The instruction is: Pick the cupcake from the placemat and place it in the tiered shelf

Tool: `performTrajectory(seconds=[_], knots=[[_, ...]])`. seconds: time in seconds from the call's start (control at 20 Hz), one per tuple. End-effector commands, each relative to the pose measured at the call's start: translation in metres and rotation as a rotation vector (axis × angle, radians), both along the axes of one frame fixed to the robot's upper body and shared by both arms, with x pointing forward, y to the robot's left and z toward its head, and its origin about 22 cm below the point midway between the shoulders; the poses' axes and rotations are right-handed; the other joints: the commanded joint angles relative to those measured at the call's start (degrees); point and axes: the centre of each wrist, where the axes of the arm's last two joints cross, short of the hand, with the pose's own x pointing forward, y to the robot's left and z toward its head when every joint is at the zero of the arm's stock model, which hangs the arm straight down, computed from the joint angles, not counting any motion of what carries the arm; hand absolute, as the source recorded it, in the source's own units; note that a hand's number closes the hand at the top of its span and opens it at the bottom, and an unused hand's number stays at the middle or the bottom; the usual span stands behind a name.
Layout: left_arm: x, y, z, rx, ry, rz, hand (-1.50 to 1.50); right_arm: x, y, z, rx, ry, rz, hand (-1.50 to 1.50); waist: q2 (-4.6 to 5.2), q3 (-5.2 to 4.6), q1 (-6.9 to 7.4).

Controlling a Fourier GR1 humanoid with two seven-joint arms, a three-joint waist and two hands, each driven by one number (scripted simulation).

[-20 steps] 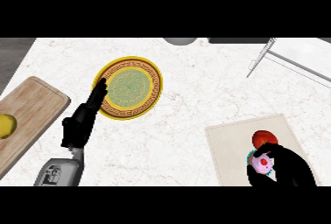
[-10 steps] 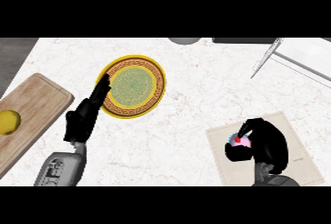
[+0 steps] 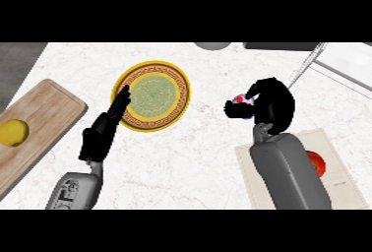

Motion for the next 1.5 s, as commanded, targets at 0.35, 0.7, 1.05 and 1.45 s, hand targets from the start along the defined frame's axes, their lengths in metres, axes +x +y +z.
performTrajectory(seconds=[0.35,0.7,1.05,1.45], knots=[[-0.007,0.005,-0.005,-0.012,0.018,0.033,0.00,0.029,0.047,0.086,-0.002,-0.299,-0.184,1.50,-0.53,-0.09,-1.84],[-0.005,0.015,0.001,0.006,0.005,0.052,0.00,0.035,0.039,0.149,-0.155,-0.379,-0.342,1.50,-0.71,-0.10,-2.51],[-0.015,0.030,-0.011,-0.001,0.014,0.038,0.00,0.043,0.004,0.193,-0.294,-0.417,-0.443,1.50,-0.62,-0.10,-2.48],[-0.014,0.026,-0.001,0.004,-0.002,0.051,0.00,0.046,-0.030,0.230,-0.316,-0.443,-0.512,1.50,-0.61,-0.07,-2.20]])
